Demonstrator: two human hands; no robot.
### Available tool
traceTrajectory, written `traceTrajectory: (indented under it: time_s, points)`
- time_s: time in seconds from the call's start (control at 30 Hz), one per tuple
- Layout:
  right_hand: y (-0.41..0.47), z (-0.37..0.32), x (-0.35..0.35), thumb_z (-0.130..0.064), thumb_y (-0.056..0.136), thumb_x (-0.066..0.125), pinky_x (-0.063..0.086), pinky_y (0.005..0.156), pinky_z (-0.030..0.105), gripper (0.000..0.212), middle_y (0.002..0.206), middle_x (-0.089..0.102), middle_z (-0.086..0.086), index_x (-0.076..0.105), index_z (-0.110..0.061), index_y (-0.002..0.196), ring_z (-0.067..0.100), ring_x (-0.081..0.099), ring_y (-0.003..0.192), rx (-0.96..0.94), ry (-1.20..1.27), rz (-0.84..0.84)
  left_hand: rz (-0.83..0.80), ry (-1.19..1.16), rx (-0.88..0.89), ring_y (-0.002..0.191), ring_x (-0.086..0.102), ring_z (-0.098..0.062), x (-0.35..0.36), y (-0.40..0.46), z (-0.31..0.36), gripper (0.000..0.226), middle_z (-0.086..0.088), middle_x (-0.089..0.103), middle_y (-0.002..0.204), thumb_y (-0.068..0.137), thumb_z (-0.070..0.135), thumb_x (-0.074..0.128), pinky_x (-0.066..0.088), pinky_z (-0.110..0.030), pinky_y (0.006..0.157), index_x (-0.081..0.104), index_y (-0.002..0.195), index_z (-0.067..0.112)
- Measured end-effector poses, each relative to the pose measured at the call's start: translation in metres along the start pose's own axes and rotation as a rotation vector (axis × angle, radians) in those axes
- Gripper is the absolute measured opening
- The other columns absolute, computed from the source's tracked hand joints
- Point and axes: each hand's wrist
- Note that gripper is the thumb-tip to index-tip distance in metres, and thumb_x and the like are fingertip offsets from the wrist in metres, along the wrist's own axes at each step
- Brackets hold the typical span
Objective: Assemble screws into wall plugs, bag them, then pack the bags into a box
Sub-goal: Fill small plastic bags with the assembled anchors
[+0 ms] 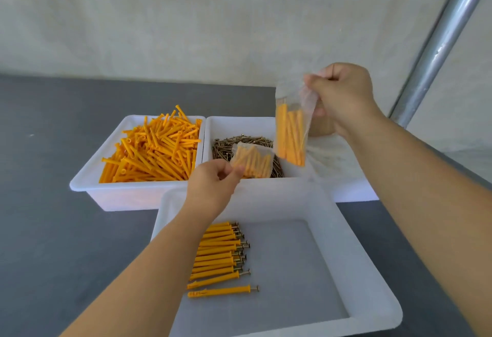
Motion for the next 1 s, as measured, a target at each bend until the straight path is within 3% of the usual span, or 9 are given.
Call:
traceTrajectory:
  time_s: [0.13, 0.37, 0.43, 0.57, 0.63, 0.77, 0.87, 0.93, 1.0]
  points:
    - [0.022, 0.037, 0.02, -0.011, 0.088, 0.068, 0.061, 0.072, 0.049, 0.01, 0.091, 0.071, 0.017, 0.067, -0.002, 0.084, 0.032, 0.071, 0.085, 0.037, -0.187, 0.051, -0.022, 0.044, 0.037, 0.056, 0.047, -0.017, 0.003, 0.001, -0.005, 0.04, -0.022, 0.063, 0.071, 0.093, 0.032, 0.066, 0.039, -0.031, 0.055, 0.061, 0.073, -0.002]
    - [-0.004, 0.099, 0.044, -0.007, 0.091, 0.06, 0.049, 0.074, 0.036, 0.015, 0.076, 0.061, 0.0, 0.058, -0.007, 0.076, 0.017, 0.055, 0.077, -0.029, -0.342, 0.237, -0.026, 0.134, 0.087, 0.05, 0.04, -0.007, 0.006, 0.003, -0.008, 0.04, 0.001, 0.046, 0.053, 0.091, 0.032, 0.068, 0.029, -0.017, 0.046, 0.053, 0.06, 0.009]
    - [-0.022, 0.107, 0.056, -0.003, 0.086, 0.065, 0.047, 0.072, 0.032, 0.011, 0.076, 0.063, 0.002, 0.062, -0.005, 0.076, 0.018, 0.057, 0.075, -0.118, -0.328, 0.113, -0.029, 0.141, 0.099, 0.047, 0.039, -0.006, 0.007, 0.004, -0.01, 0.04, 0.007, 0.042, 0.051, 0.09, 0.032, 0.069, 0.031, -0.016, 0.046, 0.053, 0.059, 0.012]
    - [-0.041, 0.103, 0.072, -0.013, 0.085, 0.071, 0.048, 0.071, 0.019, 0.02, 0.072, 0.065, -0.014, 0.068, -0.026, 0.071, -0.001, 0.06, 0.072, -0.166, -0.411, -0.494, -0.033, 0.123, 0.119, 0.047, 0.04, -0.005, 0.008, 0.007, -0.012, 0.039, 0.008, 0.041, 0.05, 0.089, 0.031, 0.07, 0.031, -0.016, 0.046, 0.055, 0.061, 0.009]
    - [-0.032, 0.102, 0.066, -0.02, 0.088, 0.068, 0.047, 0.068, 0.022, 0.022, 0.068, 0.065, -0.009, 0.067, -0.024, 0.067, 0.002, 0.06, 0.069, -0.206, -0.477, -0.504, -0.04, 0.129, 0.111, 0.047, 0.04, -0.006, 0.008, 0.007, -0.013, 0.04, 0.008, 0.04, 0.049, 0.089, 0.031, 0.07, 0.031, -0.017, 0.046, 0.053, 0.058, 0.012]
    - [0.01, 0.116, 0.023, -0.019, 0.093, 0.057, 0.045, 0.079, 0.032, 0.019, 0.107, 0.07, 0.006, 0.071, -0.016, 0.106, 0.027, 0.062, 0.101, -0.109, -0.743, -0.112, -0.051, 0.153, 0.086, 0.047, 0.037, -0.007, 0.008, 0.006, -0.012, 0.042, 0.008, 0.04, 0.05, 0.09, 0.034, 0.068, 0.029, -0.02, 0.049, 0.048, 0.057, 0.018]
    - [0.027, 0.141, -0.01, -0.03, 0.097, 0.052, 0.043, 0.092, 0.037, 0.048, 0.141, 0.05, 0.013, 0.042, -0.025, 0.144, 0.034, 0.051, 0.123, 0.231, -1.047, -0.319, -0.05, 0.168, 0.098, 0.05, 0.039, -0.008, 0.007, 0.007, -0.011, 0.042, 0.007, 0.041, 0.051, 0.089, 0.033, 0.068, 0.031, -0.023, 0.051, 0.047, 0.056, 0.019]
    - [0.025, 0.153, -0.018, -0.029, 0.099, 0.051, 0.043, 0.09, 0.037, 0.037, 0.13, 0.056, 0.014, 0.053, -0.015, 0.133, 0.033, 0.054, 0.116, 0.368, -1.015, -0.397, -0.058, 0.164, 0.103, 0.051, 0.04, -0.01, 0.008, 0.007, -0.011, 0.042, 0.007, 0.041, 0.052, 0.089, 0.033, 0.069, 0.032, -0.024, 0.052, 0.047, 0.056, 0.02]
    - [0.024, 0.165, -0.02, -0.024, 0.097, 0.053, 0.042, 0.073, 0.033, 0.017, 0.095, 0.064, 0.009, 0.065, -0.011, 0.093, 0.03, 0.059, 0.094, 0.329, -0.939, -0.239, -0.06, 0.157, 0.107, 0.052, 0.04, -0.011, 0.008, 0.007, -0.011, 0.042, 0.007, 0.041, 0.052, 0.089, 0.032, 0.069, 0.034, -0.025, 0.053, 0.047, 0.056, 0.019]
Point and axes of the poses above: each hand's wrist, its own y-axis towards the middle knuckle, its own x-axis out of the palm, z = x × y
